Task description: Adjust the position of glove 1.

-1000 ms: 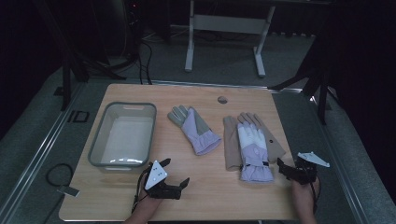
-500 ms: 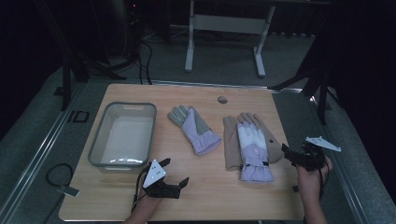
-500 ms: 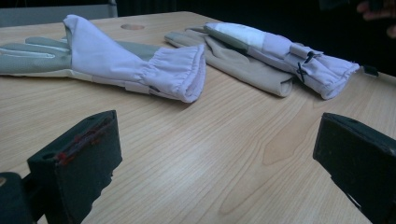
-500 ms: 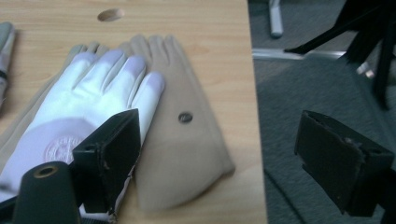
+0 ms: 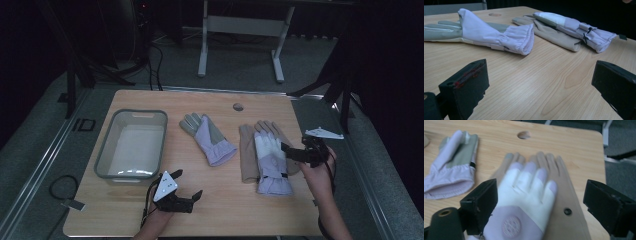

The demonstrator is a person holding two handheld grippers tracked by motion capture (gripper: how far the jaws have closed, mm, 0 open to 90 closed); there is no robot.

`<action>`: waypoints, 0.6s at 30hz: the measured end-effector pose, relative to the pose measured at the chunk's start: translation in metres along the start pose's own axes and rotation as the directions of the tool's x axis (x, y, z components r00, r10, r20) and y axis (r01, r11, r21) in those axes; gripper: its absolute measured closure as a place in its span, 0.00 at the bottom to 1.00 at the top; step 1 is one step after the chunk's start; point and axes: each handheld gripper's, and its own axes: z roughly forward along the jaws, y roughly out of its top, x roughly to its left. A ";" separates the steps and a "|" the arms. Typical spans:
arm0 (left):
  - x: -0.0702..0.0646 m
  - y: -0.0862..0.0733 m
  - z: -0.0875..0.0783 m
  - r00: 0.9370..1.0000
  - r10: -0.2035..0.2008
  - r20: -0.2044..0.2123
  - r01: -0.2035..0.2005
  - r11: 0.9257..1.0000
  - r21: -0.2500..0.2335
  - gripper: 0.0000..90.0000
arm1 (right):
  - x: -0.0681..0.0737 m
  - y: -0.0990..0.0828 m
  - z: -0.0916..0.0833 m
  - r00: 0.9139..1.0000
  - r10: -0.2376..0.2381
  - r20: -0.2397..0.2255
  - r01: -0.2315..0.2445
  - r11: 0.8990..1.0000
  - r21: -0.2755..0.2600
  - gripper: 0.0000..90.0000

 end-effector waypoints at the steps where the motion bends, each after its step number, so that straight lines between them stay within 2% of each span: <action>1: 0.000 0.000 0.000 1.000 0.000 0.000 0.000 1.000 0.000 0.01 | 0.004 0.003 0.001 1.000 -0.013 -0.001 0.013 1.000 -0.005 0.13; 6: 0.000 0.000 0.000 1.000 -0.001 0.002 0.001 1.000 0.001 0.01 | 0.015 0.012 0.006 0.999 -0.032 -0.028 0.032 0.999 -0.018 0.12; 7: 0.000 0.000 0.000 1.000 -0.002 0.003 0.002 1.000 0.001 0.01 | 0.025 0.019 0.012 0.998 -0.043 -0.042 0.042 0.999 -0.016 0.12; 8: 0.000 0.000 0.000 1.000 -0.002 0.003 0.002 1.000 0.001 0.01 | 0.025 0.019 0.012 0.998 -0.043 -0.042 0.042 0.999 -0.016 0.12; 9: 0.000 0.000 0.000 1.000 -0.005 0.003 0.005 1.000 -0.001 0.01 | 0.034 0.024 0.019 0.997 -0.058 -0.055 0.058 0.998 -0.004 0.12; 13: 0.001 0.000 0.000 1.000 -0.006 0.004 0.006 1.000 -0.001 0.01 | 0.051 0.034 0.033 0.991 -0.090 -0.104 0.091 0.996 0.003 0.16; 14: 0.001 0.000 0.000 1.000 -0.006 0.004 0.006 1.000 -0.001 0.01 | 0.051 0.034 0.033 0.991 -0.090 -0.104 0.091 0.996 0.003 0.16; 15: 0.001 0.000 0.000 1.000 -0.005 0.004 0.005 1.000 -0.001 0.01 | 0.059 0.038 0.039 0.988 -0.103 -0.113 0.104 0.995 -0.003 0.19; 16: 0.001 0.000 0.000 1.000 -0.005 0.004 0.005 1.000 -0.001 0.01 | 0.059 0.038 0.039 0.988 -0.103 -0.113 0.104 0.995 -0.003 0.19; 17: 0.001 0.000 0.000 1.000 -0.006 0.006 0.006 1.000 -0.003 0.01 | 0.068 0.042 0.045 0.984 -0.123 -0.131 0.124 0.992 -0.004 0.21; 18: 0.001 0.000 0.000 1.000 -0.006 0.006 0.006 1.000 -0.003 0.01 | 0.071 0.043 0.047 0.982 -0.130 -0.139 0.130 0.991 -0.006 0.22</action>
